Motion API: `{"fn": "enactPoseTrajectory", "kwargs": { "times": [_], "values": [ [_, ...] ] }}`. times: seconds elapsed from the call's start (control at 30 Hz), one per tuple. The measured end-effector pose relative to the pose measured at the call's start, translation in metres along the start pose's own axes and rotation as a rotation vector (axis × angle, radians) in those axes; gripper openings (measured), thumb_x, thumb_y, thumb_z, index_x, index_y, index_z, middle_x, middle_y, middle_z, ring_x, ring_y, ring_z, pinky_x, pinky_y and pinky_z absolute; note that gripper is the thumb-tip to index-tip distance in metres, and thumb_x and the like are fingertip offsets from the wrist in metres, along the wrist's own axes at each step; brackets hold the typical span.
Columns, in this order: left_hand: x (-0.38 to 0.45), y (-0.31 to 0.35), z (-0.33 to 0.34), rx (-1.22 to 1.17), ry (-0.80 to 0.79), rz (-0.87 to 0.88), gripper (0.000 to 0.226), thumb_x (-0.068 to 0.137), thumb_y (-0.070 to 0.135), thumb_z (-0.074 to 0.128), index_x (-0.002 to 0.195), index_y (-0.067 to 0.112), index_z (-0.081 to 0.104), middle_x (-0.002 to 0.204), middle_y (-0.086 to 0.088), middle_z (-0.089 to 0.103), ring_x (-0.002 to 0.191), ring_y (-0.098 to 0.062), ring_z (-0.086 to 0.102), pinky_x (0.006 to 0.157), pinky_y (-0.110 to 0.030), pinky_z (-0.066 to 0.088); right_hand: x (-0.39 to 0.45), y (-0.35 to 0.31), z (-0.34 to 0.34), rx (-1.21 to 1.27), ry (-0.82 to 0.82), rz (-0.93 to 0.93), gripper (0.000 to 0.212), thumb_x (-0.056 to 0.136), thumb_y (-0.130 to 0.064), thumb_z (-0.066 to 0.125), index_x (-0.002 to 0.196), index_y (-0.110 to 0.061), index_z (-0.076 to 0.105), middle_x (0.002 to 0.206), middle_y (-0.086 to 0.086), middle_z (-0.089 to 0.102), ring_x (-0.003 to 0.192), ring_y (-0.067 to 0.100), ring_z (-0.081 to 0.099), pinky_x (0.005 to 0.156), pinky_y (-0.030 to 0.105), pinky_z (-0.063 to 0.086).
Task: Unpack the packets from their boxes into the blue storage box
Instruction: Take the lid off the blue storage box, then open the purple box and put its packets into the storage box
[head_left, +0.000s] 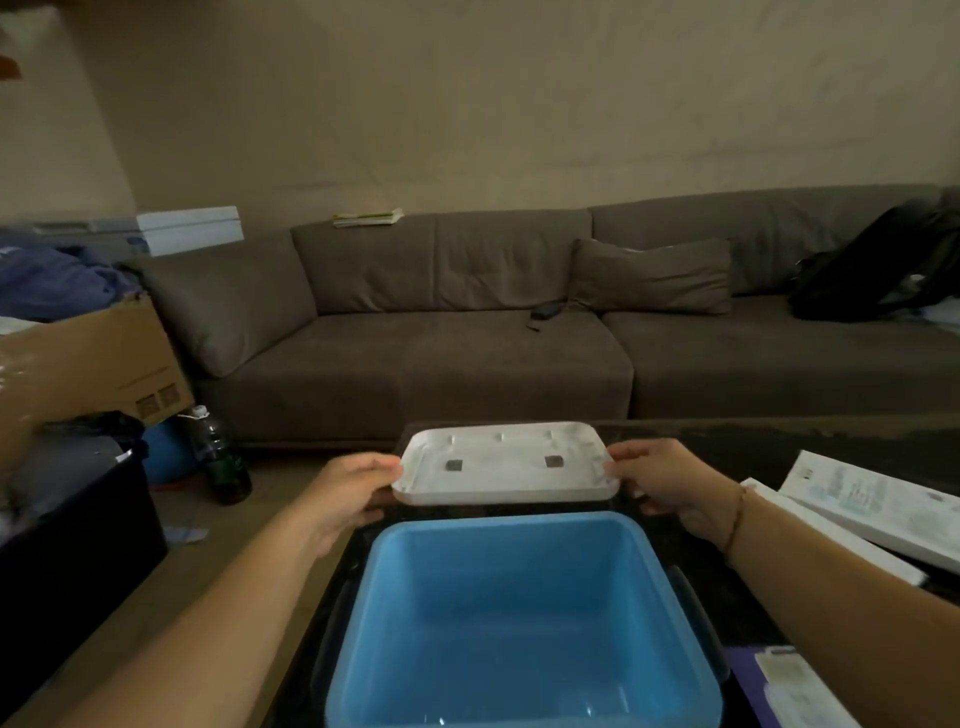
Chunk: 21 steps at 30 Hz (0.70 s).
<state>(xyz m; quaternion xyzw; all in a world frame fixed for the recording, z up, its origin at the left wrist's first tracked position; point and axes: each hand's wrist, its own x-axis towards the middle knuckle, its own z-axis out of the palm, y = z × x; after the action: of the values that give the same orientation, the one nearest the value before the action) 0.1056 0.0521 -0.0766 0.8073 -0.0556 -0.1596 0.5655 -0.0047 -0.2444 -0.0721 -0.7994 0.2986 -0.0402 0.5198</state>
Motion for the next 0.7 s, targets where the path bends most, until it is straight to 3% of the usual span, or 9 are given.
{"fn": "enactPoseTrajectory", "kwargs": {
  "times": [0.13, 0.27, 0.33, 0.4, 0.43, 0.53, 0.63, 0.7],
  "values": [
    [0.018, -0.038, 0.006, 0.119, -0.044, -0.088, 0.015, 0.09, 0.007, 0.068, 0.101, 0.014, 0.075, 0.096, -0.01, 0.076, 0.087, -0.023, 0.071, 0.07, -0.03, 0.054, 0.018, 0.048, 0.022, -0.014, -0.143, -0.014, 0.014, 0.082, -0.009, 0.076, 0.095, -0.013, 0.076, 0.093, 0.009, 0.075, 0.09, 0.025, 0.071, 0.079, 0.038, 0.061],
    [0.023, -0.059, 0.006, 0.28, -0.098, -0.068, 0.015, 0.088, 0.0, 0.066, 0.084, 0.011, 0.076, 0.083, -0.007, 0.073, 0.077, -0.021, 0.064, 0.073, -0.031, 0.053, 0.015, 0.068, 0.024, -0.16, -0.202, -0.152, 0.015, 0.078, -0.008, 0.079, 0.092, -0.015, 0.075, 0.091, 0.007, 0.075, 0.087, 0.02, 0.069, 0.075, 0.029, 0.057],
    [0.018, -0.059, 0.006, 0.312, -0.103, -0.051, 0.014, 0.091, 0.001, 0.06, 0.082, 0.005, 0.07, 0.08, -0.011, 0.063, 0.075, -0.021, 0.053, 0.071, -0.03, 0.044, 0.008, 0.066, 0.022, -0.186, -0.129, -0.151, 0.009, 0.083, -0.01, 0.075, 0.091, -0.012, 0.075, 0.09, 0.01, 0.074, 0.084, 0.018, 0.066, 0.067, 0.025, 0.053],
    [0.009, -0.055, 0.003, 0.254, -0.031, -0.019, 0.012, 0.096, 0.01, 0.056, 0.088, 0.007, 0.065, 0.084, -0.013, 0.059, 0.074, -0.019, 0.049, 0.069, -0.029, 0.038, -0.009, 0.059, 0.013, -0.029, 0.023, -0.107, 0.014, 0.092, -0.019, 0.064, 0.088, -0.01, 0.073, 0.091, 0.012, 0.072, 0.081, 0.017, 0.061, 0.064, 0.027, 0.05],
    [-0.001, -0.051, 0.002, 0.159, 0.016, -0.009, 0.015, 0.099, 0.018, 0.054, 0.096, 0.008, 0.065, 0.09, -0.011, 0.064, 0.077, -0.019, 0.055, 0.067, -0.028, 0.041, -0.022, 0.056, 0.008, 0.114, 0.043, -0.064, 0.023, 0.098, -0.029, 0.056, 0.095, -0.011, 0.071, 0.098, 0.01, 0.071, 0.087, 0.018, 0.063, 0.072, 0.03, 0.051],
    [-0.042, -0.045, -0.003, -0.159, 0.007, -0.062, 0.038, 0.101, 0.046, 0.046, 0.114, 0.016, 0.067, 0.109, -0.007, 0.071, 0.1, -0.023, 0.066, 0.081, -0.036, 0.051, -0.075, 0.051, -0.008, 0.491, -0.17, 0.013, 0.045, 0.101, -0.05, 0.036, 0.119, -0.019, 0.063, 0.118, 0.005, 0.068, 0.11, 0.025, 0.063, 0.101, 0.045, 0.046],
    [-0.086, -0.042, -0.003, -0.184, -0.088, -0.149, 0.052, 0.094, 0.061, 0.047, 0.121, 0.021, 0.068, 0.116, -0.013, 0.072, 0.11, -0.032, 0.066, 0.099, -0.047, 0.048, -0.123, 0.054, -0.005, 0.549, -0.321, 0.006, 0.038, 0.102, -0.043, 0.039, 0.117, -0.024, 0.069, 0.112, 0.007, 0.073, 0.105, 0.027, 0.069, 0.094, 0.049, 0.053],
    [-0.112, -0.037, 0.005, -0.164, -0.084, -0.181, 0.047, 0.095, 0.057, 0.05, 0.119, 0.02, 0.069, 0.109, -0.013, 0.074, 0.101, -0.031, 0.069, 0.09, -0.041, 0.052, -0.144, 0.057, 0.0, 0.473, -0.245, -0.003, 0.031, 0.102, -0.031, 0.042, 0.121, -0.027, 0.066, 0.111, 0.005, 0.073, 0.103, 0.025, 0.07, 0.094, 0.051, 0.054]
  ]
}}
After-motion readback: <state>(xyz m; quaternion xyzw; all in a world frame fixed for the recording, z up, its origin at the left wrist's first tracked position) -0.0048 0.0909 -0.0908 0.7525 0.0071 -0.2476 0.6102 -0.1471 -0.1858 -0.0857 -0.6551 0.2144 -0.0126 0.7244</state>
